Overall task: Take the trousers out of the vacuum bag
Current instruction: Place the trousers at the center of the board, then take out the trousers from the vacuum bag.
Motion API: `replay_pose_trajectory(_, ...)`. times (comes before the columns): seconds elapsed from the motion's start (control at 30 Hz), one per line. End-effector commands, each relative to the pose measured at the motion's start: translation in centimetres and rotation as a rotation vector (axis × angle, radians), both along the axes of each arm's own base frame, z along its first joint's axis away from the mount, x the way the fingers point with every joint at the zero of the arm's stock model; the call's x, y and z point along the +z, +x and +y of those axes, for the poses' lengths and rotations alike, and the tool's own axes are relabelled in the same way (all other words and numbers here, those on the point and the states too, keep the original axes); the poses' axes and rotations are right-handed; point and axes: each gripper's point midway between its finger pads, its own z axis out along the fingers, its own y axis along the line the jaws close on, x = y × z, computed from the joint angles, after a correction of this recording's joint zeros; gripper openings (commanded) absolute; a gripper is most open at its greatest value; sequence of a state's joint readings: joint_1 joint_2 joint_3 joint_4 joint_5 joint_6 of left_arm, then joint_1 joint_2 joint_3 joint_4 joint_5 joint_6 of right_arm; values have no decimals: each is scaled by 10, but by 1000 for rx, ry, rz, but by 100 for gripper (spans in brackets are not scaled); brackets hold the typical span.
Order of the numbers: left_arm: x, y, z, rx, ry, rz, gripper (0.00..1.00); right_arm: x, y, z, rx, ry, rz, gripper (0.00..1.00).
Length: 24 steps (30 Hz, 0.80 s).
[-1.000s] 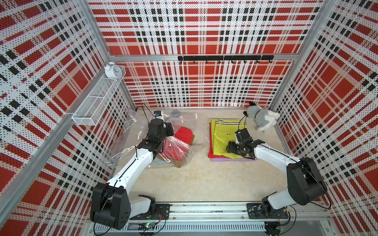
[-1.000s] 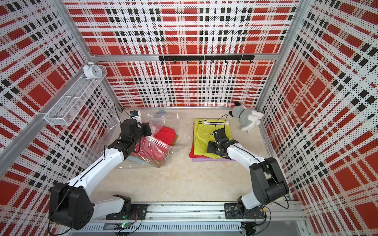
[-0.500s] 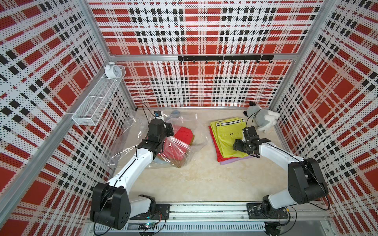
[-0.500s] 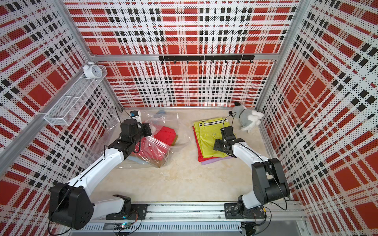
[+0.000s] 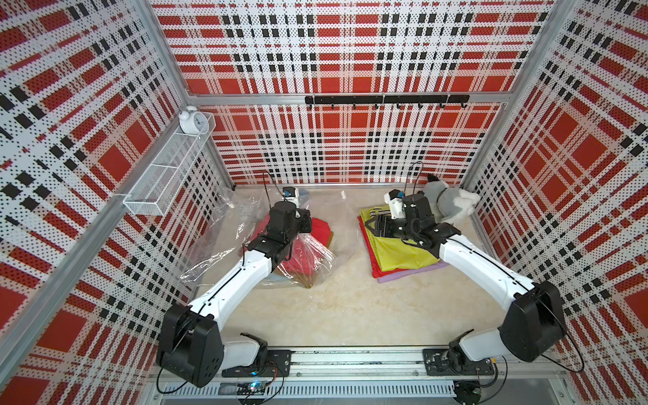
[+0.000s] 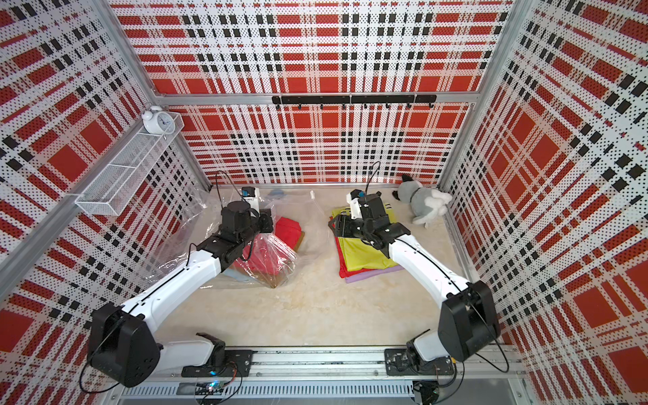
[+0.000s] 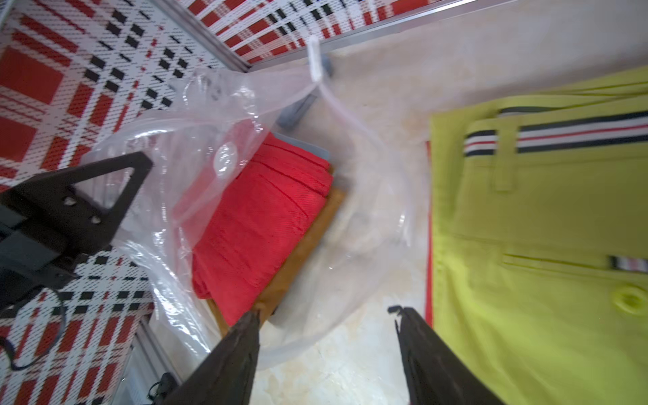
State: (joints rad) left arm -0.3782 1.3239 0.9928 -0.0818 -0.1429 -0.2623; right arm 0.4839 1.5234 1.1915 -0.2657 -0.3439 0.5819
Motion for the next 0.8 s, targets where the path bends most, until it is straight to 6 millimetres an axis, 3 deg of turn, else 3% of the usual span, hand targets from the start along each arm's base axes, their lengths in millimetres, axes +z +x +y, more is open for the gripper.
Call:
replay_pose_trajectory(0.0, 14, 6, -3, 9, 8, -39, 0, -14, 11, 37, 58, 102, 47, 65)
replay_pose_trajectory(0.17, 11, 8, -3, 27, 3, -33, 0, -55, 12, 70, 104, 74, 124, 65)
replay_pose_trajectory(0.2, 10, 9, -3, 28, 1, -29, 0, -45, 17, 86, 108, 150, 112, 64)
replay_pose_trajectory(0.37, 8, 10, -5, 26, 8, -28, 0, -70, 14, 115, 139, 160, 162, 64)
replay_pose_trajectory(0.57, 7, 14, -4, 21, 47, -20, 0, -94, 12, 136, 151, 166, 200, 64)
replay_pose_trajectory(0.77, 25, 17, -9, -13, 36, -45, 0, -110, 11, 150, 155, 161, 235, 63)
